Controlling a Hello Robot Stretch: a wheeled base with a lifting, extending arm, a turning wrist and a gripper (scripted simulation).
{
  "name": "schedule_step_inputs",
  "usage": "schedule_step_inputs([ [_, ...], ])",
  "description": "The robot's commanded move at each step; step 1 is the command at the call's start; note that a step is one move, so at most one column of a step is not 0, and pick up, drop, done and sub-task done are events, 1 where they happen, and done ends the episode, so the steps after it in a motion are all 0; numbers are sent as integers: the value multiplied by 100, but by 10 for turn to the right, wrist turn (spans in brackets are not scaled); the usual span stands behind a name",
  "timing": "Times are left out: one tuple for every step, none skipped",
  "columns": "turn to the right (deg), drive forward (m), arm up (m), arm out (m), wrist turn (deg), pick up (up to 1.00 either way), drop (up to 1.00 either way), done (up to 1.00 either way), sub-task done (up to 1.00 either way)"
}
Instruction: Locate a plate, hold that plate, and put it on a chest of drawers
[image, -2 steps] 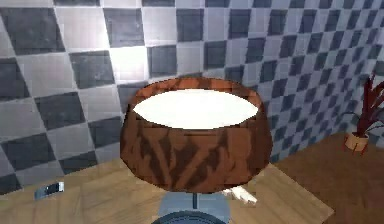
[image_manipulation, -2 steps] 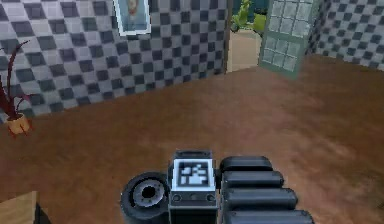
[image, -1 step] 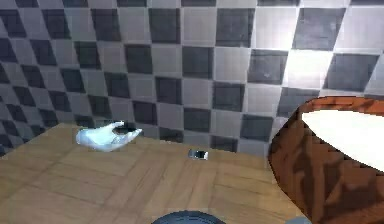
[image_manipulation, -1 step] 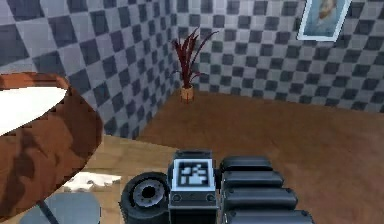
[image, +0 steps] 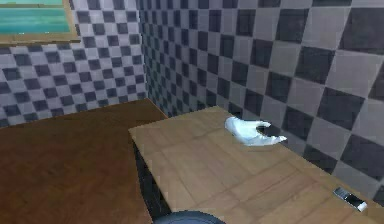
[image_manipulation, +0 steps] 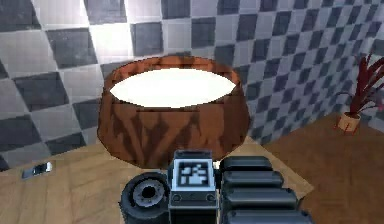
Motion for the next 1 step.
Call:
schedule_step_inputs([
  [-210, 0, 0, 0, 0, 0, 0, 0, 0],
])
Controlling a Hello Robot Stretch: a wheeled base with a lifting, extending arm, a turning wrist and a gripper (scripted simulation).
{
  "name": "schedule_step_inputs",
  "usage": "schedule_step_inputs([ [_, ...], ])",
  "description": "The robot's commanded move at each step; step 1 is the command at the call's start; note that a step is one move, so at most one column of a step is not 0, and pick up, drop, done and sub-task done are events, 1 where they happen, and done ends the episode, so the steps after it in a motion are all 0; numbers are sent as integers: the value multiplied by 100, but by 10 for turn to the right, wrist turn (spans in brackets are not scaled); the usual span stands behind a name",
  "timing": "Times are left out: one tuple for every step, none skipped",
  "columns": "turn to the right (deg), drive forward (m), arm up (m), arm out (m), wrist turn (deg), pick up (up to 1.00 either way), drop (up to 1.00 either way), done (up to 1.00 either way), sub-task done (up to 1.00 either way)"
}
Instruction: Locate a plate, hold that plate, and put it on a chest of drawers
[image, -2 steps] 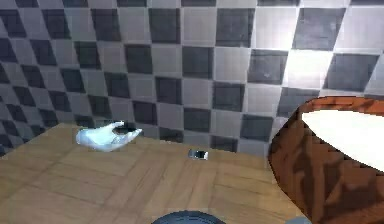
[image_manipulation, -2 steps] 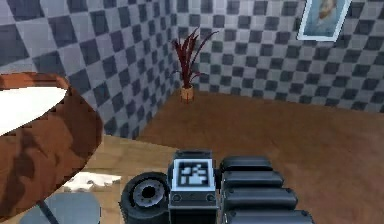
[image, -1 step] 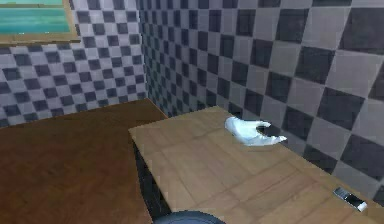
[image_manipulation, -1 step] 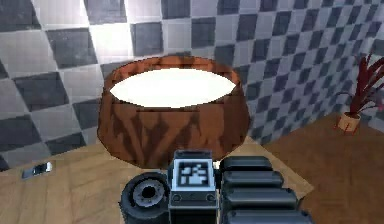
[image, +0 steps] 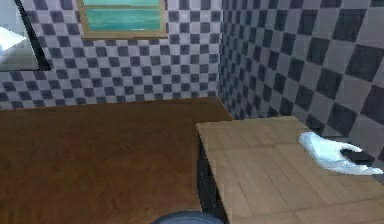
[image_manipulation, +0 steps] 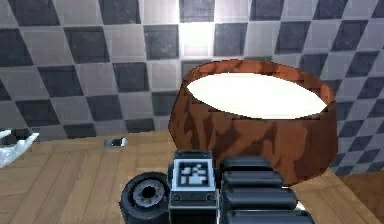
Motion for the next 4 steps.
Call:
schedule_step_inputs([
  [0, 0, 0, 26, 0, 0, 0, 0, 0],
  [0, 0, 0, 0, 390, 0, 0, 0, 0],
  [0, 0, -4, 0, 0, 0, 0, 0, 0],
  [0, 0, -32, 0, 0, 0, 0, 0, 0],
])
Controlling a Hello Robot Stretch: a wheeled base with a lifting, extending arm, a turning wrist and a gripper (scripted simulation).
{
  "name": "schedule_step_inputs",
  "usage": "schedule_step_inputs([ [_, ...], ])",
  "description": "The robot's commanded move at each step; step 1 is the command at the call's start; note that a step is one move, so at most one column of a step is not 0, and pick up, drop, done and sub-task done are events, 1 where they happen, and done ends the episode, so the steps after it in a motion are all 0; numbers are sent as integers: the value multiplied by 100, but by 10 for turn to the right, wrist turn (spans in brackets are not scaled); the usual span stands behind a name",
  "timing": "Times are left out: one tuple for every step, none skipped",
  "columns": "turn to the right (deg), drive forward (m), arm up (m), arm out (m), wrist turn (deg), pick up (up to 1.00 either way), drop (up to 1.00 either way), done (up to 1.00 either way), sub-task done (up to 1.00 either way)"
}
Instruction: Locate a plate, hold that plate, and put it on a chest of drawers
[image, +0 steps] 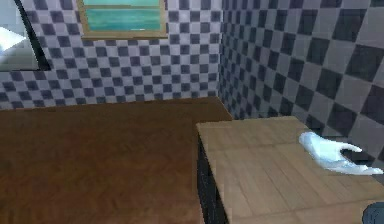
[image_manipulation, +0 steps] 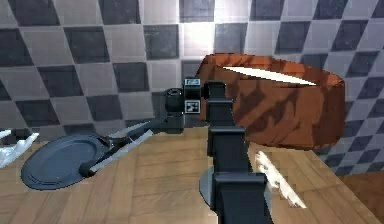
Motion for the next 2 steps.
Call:
schedule_step_inputs([
  [0, 0, 0, 0, 0, 0, 100, 0, 0],
  [0, 0, 4, 0, 0, 0, 0, 0, 0],
])
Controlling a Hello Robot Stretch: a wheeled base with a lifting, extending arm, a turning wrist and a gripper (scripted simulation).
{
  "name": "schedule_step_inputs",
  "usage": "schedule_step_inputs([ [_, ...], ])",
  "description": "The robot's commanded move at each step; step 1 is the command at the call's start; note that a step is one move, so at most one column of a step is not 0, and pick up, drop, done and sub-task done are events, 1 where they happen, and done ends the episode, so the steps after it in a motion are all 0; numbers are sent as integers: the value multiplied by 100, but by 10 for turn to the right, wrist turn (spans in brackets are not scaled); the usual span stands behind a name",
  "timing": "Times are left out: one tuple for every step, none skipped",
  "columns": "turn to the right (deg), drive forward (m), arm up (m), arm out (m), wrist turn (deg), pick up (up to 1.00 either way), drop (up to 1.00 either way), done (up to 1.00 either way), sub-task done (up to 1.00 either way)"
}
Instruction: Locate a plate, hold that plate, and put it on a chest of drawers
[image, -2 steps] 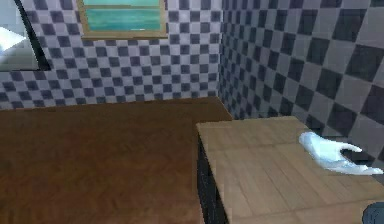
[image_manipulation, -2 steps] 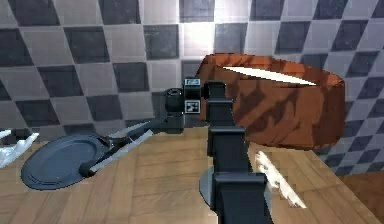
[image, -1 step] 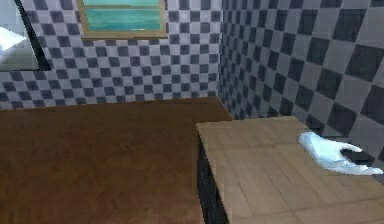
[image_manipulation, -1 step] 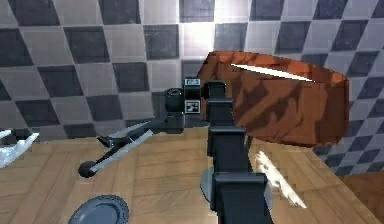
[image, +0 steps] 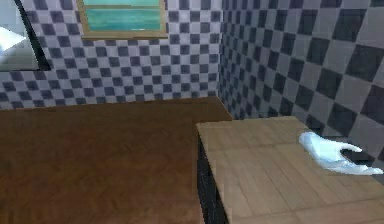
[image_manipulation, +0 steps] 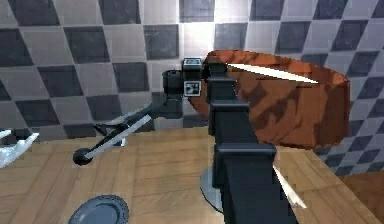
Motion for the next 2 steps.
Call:
schedule_step_inputs([
  [0, 0, 0, -8, 0, 0, 0, 0, 0],
  [0, 0, 0, 0, 0, 0, 0, 100, 0],
])
